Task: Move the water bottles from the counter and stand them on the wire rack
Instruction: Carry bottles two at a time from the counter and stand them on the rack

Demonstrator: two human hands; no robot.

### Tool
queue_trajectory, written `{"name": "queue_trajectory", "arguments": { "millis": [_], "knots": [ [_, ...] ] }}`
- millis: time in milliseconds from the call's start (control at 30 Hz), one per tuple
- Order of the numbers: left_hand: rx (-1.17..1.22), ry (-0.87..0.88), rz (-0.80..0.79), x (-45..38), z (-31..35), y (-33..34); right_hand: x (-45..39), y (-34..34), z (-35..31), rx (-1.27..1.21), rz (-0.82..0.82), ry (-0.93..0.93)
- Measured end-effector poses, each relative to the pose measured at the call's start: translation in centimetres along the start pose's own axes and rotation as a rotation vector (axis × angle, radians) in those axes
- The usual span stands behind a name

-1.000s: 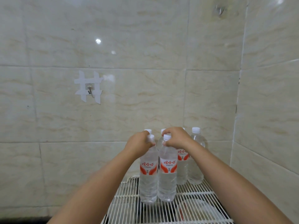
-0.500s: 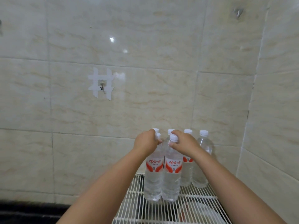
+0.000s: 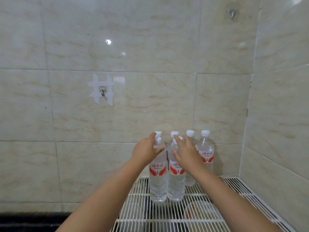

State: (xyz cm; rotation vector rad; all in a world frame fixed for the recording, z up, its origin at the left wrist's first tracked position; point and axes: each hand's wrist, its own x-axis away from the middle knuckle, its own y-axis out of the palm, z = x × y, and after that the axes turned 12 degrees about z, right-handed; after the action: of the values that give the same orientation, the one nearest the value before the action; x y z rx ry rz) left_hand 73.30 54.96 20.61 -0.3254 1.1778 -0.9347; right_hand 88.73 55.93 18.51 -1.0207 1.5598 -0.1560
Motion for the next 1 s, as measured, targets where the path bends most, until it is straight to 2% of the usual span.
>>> {"name": "queue_trajectory", "arguments": {
  "millis": [167,333,400,500,600,733,1000],
  "knots": [
    [-0.078,-0.021,-0.046,2.8,-0.7,-1.7,1.7,-1.0,-1.1,0.014,0.061,-0.034],
    [-0.149,-0.086,-0.098,6.6,-1.8,-1.2,4.3,-1.4,-0.2,-0.024,0.02,0.067],
    [-0.185,-0.054,-0.053,8.2,-1.9,-0.7,5.5,-1.2,0.0,0.002,0.009,0.017],
    [-0.312,0.041,-0.016,10.4,-2.7,-0.7,6.9,-0.8,-1.7,0.045,0.009,-0.159],
    [-0.436,-0.026,-0.036,13.6,-5.5,-2.4,8.4,0.6,-5.8,0.015,0.02,-0.314],
    [-0.594,-0.167,-0.036,19.4,-10.9,-8.2,11.3,3.3,-13.6,-0.149,-0.164,-0.403],
    [-0.812,-0.554,0.005,35.5,-22.4,-23.8,21.9,9.2,-34.6,-0.323,-0.375,-0.623]
  ]
}}
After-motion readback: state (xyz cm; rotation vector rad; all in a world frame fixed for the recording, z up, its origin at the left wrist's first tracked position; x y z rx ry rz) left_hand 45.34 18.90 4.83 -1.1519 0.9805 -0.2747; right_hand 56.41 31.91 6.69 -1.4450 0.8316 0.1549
